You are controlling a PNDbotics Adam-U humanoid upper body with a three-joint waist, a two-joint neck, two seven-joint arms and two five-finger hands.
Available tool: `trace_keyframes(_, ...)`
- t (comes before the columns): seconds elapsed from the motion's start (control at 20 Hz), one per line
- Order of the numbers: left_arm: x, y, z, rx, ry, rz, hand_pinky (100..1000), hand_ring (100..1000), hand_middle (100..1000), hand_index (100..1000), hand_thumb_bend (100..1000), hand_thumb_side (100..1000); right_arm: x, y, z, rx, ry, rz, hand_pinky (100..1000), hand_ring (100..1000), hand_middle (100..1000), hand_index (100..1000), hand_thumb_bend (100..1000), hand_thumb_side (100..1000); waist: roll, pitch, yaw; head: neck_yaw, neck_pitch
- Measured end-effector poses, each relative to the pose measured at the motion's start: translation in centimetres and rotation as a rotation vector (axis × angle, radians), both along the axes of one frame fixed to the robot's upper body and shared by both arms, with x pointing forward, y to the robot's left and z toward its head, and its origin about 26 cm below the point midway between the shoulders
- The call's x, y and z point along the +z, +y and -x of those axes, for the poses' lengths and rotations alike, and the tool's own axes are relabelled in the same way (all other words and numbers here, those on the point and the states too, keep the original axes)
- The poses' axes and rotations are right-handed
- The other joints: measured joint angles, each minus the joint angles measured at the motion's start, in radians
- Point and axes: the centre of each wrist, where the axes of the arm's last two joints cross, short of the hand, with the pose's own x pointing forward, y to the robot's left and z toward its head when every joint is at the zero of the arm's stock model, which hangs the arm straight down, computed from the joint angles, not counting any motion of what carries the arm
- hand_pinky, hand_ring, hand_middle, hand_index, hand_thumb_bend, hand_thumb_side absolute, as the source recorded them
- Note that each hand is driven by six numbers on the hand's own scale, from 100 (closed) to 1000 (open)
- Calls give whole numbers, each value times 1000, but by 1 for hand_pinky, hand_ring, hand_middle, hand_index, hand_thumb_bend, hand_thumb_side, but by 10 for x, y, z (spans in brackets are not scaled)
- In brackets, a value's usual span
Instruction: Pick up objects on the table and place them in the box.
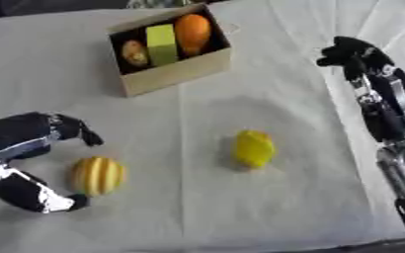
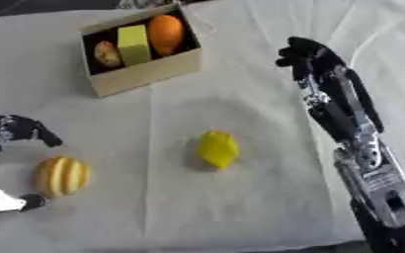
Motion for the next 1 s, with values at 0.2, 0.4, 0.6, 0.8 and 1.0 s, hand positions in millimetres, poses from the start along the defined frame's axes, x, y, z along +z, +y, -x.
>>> trace_keyframes(0.2,-18,2,-11,19,-20,-44,795,861,743,855,555,327,-1,2,0,4,7,-5,994,740,722,854,100,691,0,0,-4,1,0)
trace_keyframes(0.4,-27,1,-18,24,-39,-58,791,858,741,851,525,285,-2,3,0,6,15,-11,995,739,722,854,100,693,0,0,-6,5,0)
trace_keyframes(0.6,-34,1,-22,33,-45,-57,764,833,708,826,447,291,-3,5,0,8,24,-11,996,739,722,854,100,694,0,0,-7,10,0)
trace_keyframes(0.8,-35,0,-22,29,-34,-41,737,804,670,766,367,261,-4,6,0,6,28,-11,996,739,722,855,100,696,0,0,-10,12,0)
trace_keyframes(1.0,-24,-5,-14,-3,-40,11,703,746,607,681,207,138,-5,7,0,-1,34,-12,998,738,721,855,100,700,0,0,-11,14,0)
